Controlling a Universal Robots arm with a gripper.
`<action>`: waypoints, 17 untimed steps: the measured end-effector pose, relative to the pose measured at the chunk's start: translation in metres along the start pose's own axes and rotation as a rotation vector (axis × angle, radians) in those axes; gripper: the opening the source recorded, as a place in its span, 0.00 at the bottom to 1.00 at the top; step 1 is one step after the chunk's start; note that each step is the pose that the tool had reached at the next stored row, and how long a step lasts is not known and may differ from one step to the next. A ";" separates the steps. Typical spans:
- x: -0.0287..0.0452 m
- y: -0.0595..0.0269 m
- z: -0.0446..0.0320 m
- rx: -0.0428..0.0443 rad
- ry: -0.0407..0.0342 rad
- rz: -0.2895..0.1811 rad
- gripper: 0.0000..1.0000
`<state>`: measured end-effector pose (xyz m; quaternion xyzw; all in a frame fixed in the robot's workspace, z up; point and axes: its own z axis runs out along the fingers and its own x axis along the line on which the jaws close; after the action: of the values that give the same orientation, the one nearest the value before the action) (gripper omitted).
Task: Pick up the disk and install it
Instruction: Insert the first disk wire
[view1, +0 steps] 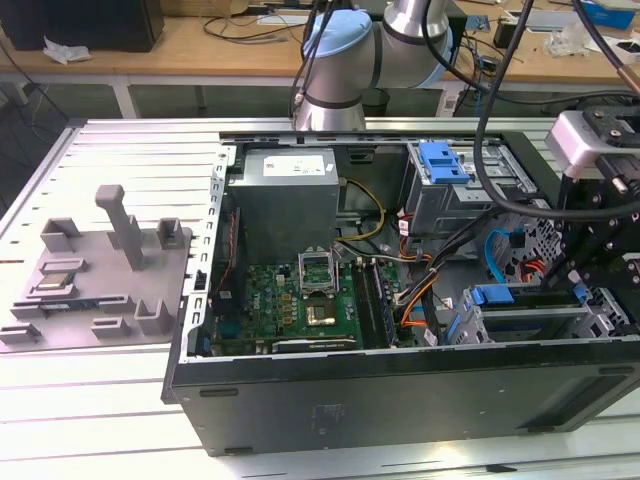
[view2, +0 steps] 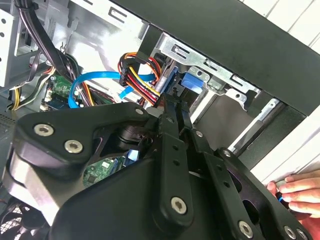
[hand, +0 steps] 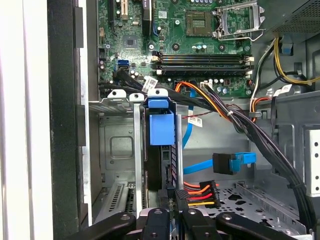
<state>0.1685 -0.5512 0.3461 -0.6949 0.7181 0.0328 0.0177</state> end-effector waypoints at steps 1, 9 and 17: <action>0.0000 0.0000 0.0002 0.0000 0.0000 0.000 0.16; 0.0001 0.0000 0.0017 0.0000 0.0000 0.000 0.16; 0.0002 -0.0001 0.0032 0.0000 0.0001 0.000 0.16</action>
<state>0.1685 -0.5512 0.3429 -0.6949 0.7181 0.0327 0.0176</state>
